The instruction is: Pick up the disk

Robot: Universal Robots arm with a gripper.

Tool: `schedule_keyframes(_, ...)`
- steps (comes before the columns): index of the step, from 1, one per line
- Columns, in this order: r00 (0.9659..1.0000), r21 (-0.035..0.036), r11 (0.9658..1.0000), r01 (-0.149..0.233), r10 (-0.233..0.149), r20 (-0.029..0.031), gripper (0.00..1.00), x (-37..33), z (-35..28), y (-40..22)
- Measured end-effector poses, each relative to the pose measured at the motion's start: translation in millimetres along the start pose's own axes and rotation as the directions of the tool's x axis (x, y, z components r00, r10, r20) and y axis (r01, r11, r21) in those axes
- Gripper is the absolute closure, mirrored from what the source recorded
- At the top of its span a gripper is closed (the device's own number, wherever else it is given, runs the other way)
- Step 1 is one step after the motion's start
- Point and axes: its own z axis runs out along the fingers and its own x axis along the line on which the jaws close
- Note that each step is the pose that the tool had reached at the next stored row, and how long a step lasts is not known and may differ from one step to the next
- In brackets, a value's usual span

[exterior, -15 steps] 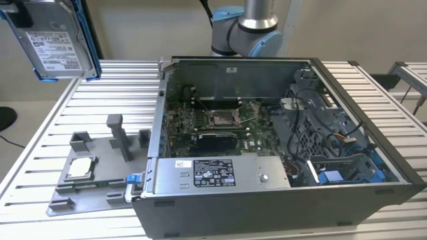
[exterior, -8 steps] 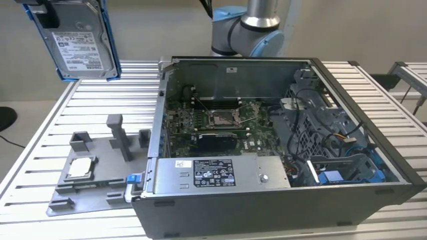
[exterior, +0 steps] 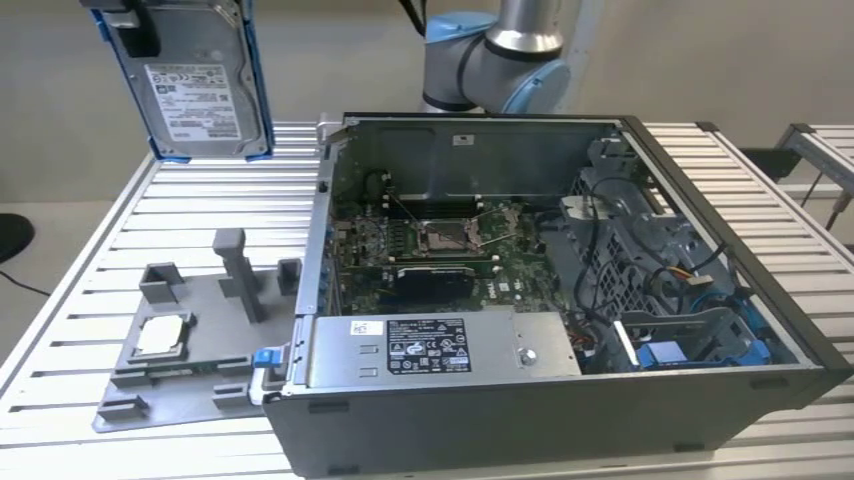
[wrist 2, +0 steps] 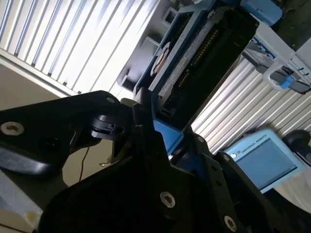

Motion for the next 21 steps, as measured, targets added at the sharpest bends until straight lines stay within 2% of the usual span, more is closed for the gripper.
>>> schedule_keyframes(12,1.0000,-0.0012,1.0000,0.000,0.000,0.0001,1.00,4.0,1.0,-54.2)
schedule_keyframes(21,1.0000,-0.0069,1.0000,0.000,0.000,0.0004,1.00,8.8,1.7,-95.0)
